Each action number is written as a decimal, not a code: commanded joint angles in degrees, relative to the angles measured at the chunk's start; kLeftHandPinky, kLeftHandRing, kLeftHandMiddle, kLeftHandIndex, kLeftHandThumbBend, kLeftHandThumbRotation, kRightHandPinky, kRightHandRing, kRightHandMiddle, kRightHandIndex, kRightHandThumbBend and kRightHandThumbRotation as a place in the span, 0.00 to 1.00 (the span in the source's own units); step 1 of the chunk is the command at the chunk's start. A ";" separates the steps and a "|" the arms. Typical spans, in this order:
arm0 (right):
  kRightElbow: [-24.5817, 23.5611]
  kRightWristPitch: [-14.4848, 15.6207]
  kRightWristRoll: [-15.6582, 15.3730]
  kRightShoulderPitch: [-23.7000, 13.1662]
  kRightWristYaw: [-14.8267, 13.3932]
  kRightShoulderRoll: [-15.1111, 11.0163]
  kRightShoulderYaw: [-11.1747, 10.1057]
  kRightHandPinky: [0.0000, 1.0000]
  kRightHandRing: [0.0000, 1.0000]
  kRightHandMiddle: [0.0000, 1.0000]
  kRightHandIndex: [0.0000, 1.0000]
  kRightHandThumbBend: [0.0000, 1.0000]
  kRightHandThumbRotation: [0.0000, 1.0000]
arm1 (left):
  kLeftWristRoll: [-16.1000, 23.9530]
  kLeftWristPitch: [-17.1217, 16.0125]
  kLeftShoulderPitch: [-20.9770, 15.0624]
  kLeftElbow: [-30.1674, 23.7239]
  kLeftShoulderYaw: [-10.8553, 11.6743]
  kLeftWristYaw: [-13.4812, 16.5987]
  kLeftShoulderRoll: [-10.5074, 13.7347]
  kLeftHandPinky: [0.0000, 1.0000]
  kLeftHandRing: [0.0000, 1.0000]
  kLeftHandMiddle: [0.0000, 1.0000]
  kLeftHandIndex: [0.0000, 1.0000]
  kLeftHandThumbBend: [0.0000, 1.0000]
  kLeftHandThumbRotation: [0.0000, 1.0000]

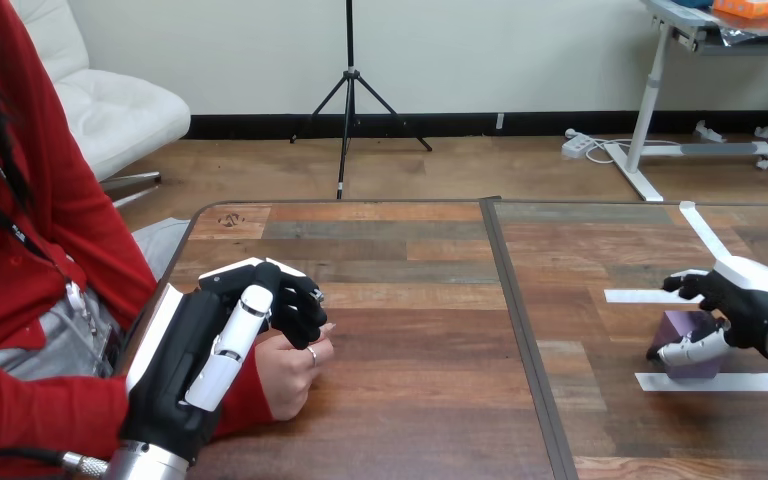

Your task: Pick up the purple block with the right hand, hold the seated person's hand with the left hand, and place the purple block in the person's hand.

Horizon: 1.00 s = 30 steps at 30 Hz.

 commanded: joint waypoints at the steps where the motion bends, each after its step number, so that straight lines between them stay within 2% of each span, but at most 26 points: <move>1: 0.24 -0.98 1.07 -4.68 -2.21 1.86 -0.71 0.75 0.81 0.82 0.82 0.55 0.06 | 0.47 -1.95 -2.42 -2.36 0.81 0.24 0.66 0.39 0.44 0.47 0.47 0.28 0.91; 4: 0.41 -1.10 0.84 -4.76 -2.19 1.90 -0.45 0.70 0.74 0.77 0.78 0.54 0.02 | 0.24 -1.65 -2.34 -2.42 0.84 0.07 0.74 0.39 0.44 0.47 0.47 0.28 0.91; 10: 0.53 -1.50 0.59 -4.67 -2.42 1.75 -0.28 0.62 0.67 0.71 0.73 0.51 0.01 | 0.71 -2.42 -2.37 -2.28 1.03 0.33 0.78 0.39 0.44 0.47 0.47 0.27 0.91; 13: 0.40 -0.54 0.00 -5.03 -2.22 1.75 0.17 0.58 0.64 0.69 0.71 0.49 0.00 | 0.49 -2.10 -2.31 -2.53 1.02 0.14 0.84 0.39 0.44 0.47 0.47 0.26 0.92; 16: 0.47 -0.88 0.35 -4.94 -1.96 1.66 -0.14 0.56 0.62 0.67 0.69 0.48 0.00 | 0.06 -1.86 -2.22 -2.55 1.08 0.01 0.79 0.39 0.44 0.47 0.47 0.26 0.92; 23: 0.62 0.49 -0.48 -5.48 -1.15 1.55 0.69 0.54 0.62 0.66 0.66 0.47 0.00 | 0.13 -2.10 -2.29 -2.58 1.11 0.04 0.80 0.39 0.44 0.47 0.47 0.24 0.92; 30: 0.39 2.07 -0.63 -6.05 1.15 1.41 1.07 0.53 0.60 0.65 0.64 0.55 0.00 | -0.04 -1.90 -2.23 -2.75 1.11 -0.07 0.83 0.39 0.44 0.47 0.47 0.24 0.92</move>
